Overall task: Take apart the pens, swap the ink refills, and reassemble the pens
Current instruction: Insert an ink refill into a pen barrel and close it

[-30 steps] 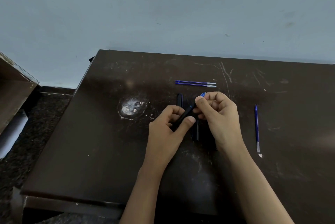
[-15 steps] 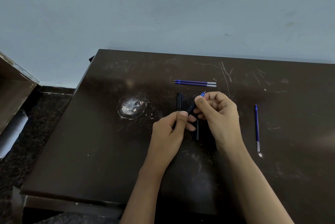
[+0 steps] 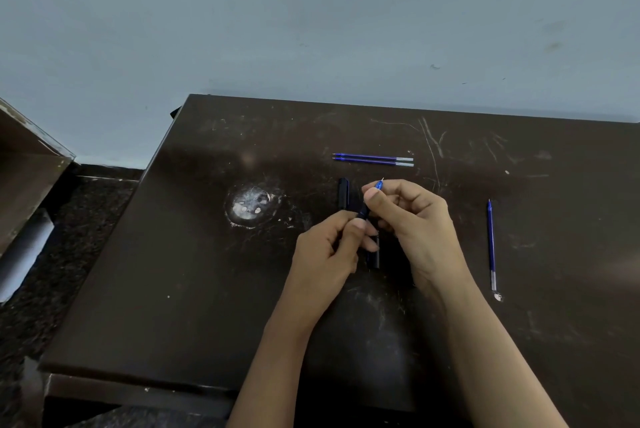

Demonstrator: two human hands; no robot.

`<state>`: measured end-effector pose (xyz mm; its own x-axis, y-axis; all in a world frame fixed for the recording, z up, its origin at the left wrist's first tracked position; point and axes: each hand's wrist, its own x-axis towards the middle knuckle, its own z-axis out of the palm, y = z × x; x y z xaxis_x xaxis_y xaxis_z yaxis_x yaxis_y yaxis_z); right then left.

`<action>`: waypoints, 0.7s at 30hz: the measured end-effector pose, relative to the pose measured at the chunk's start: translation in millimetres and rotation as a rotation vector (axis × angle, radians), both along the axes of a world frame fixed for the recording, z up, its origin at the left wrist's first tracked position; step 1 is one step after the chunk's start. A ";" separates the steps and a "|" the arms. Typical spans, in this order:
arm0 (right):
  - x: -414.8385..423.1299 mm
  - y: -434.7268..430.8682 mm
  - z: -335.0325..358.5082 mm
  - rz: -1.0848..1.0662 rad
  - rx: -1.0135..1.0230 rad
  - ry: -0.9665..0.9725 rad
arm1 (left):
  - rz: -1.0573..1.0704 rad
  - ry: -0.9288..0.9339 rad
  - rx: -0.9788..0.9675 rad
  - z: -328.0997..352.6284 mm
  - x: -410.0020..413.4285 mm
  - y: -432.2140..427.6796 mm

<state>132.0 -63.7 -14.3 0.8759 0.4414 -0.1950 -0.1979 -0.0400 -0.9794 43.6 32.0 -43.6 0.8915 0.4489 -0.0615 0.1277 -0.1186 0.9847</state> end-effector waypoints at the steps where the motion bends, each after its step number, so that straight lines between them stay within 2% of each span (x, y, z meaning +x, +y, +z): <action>1: -0.3 0.8 1.0 0.002 -0.002 -0.012 | 0.013 -0.009 0.023 -0.4 -0.3 1.1; 7: -1.8 3.8 -5.6 -0.075 -0.092 -0.146 | 0.137 -0.051 0.247 0.2 -1.6 2.5; 11: -1.7 4.0 -6.6 -0.042 -0.141 -0.122 | 0.186 -0.046 0.315 2.1 -0.9 0.9; 13: 3.5 0.1 -7.8 0.001 -0.289 -0.162 | 0.208 -0.013 0.296 2.8 -0.1 1.0; 17: 6.7 -4.0 -9.2 0.127 -0.770 -0.365 | 0.280 0.039 0.266 2.4 0.1 2.6; 21: -2.4 2.4 -13.1 0.238 -0.990 -0.407 | 0.296 0.074 0.236 0.3 0.9 1.9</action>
